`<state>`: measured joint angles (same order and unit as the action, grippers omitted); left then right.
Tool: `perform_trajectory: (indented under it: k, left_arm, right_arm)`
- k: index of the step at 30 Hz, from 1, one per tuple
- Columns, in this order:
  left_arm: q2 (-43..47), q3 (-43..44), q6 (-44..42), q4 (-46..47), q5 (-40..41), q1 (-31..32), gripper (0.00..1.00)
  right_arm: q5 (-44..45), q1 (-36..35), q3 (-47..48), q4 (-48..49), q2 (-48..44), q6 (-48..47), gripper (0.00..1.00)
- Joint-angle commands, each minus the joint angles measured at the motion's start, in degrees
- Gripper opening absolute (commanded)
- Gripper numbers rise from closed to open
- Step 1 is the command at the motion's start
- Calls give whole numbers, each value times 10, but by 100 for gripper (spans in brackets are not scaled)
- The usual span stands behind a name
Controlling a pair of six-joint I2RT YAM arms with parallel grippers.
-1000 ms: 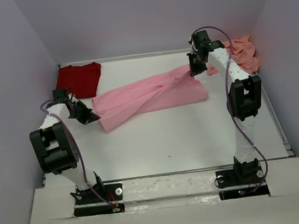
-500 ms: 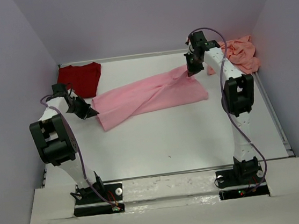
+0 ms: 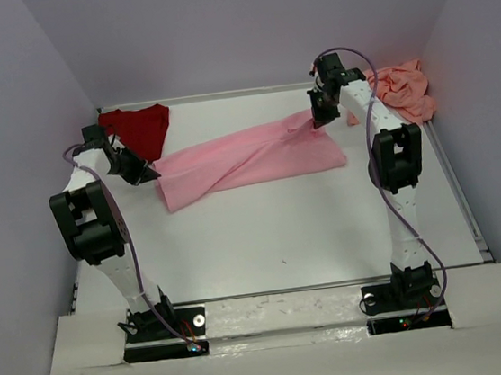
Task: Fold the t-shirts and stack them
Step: Fold the tshirt
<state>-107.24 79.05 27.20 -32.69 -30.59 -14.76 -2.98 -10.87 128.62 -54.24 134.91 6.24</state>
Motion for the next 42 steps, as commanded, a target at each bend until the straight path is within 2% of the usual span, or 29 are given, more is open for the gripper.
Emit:
perform_trajectory:
  k: [1, 21, 23, 24, 27, 28, 34, 42]
  left_arm:
    - [-8, 56, -13, -28, -8, -8, 0]
    - [-81, 94, -15, -3, -2, -11, 0]
    - [-90, 104, -14, 2, -3, -11, 0]
    - [-100, 117, -14, 4, -3, -10, 0]
    - [-114, 138, -15, 6, -3, -11, 0]
    - [-117, 143, -15, 7, -3, -11, 0]
    - [-125, 159, -8, 22, -16, -10, 0]
    - [-141, 179, -10, 22, -26, -8, 0]
  right_arm:
    - [4, 7, 1, 15, -8, -4, 0]
    - [12, 7, -16, 79, 16, -5, 0]
    - [19, 7, -17, 85, 17, 0, 23]
    - [20, 7, -19, 93, 17, 0, 48]
    - [25, 7, -36, 113, 9, 7, 71]
    - [26, 7, -41, 115, 5, 11, 82]
    - [19, 7, -67, 126, -23, 19, 87]
    - [-18, 7, -143, 118, -96, 49, 87]
